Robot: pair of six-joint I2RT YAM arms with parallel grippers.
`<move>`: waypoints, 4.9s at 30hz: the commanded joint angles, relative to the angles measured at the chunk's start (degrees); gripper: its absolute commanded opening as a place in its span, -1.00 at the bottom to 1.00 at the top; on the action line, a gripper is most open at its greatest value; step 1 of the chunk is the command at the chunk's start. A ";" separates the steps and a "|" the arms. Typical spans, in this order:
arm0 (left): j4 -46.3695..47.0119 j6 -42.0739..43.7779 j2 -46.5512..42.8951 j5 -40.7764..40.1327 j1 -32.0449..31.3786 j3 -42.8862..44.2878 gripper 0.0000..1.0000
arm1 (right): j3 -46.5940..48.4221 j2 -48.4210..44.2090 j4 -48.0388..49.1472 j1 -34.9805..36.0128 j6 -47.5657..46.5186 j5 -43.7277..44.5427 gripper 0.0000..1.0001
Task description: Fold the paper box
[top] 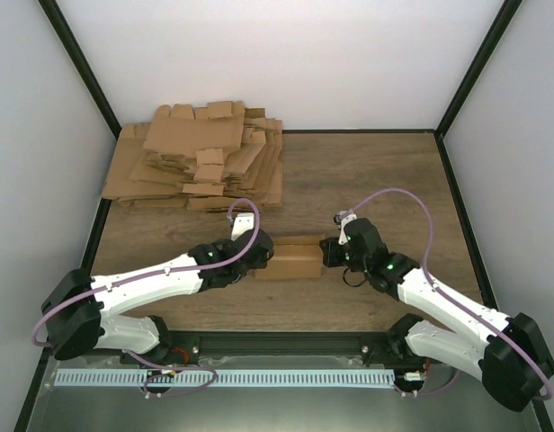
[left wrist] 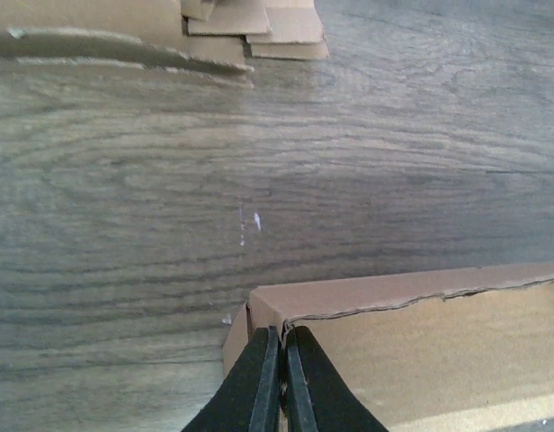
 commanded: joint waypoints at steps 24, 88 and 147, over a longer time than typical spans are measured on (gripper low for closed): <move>5.88 8.34 -3.71 8.99 0.67 -4.08 -0.90 | -0.88 -0.95 -6.10 4.49 4.93 2.66 -0.99; 31.33 12.90 -3.73 -10.26 -1.34 -19.49 -0.90 | -16.29 9.22 44.74 10.48 -12.30 20.63 -0.98; 0.09 36.57 7.26 57.01 16.91 5.68 -0.35 | -24.59 6.12 53.28 10.49 -19.69 13.26 -0.89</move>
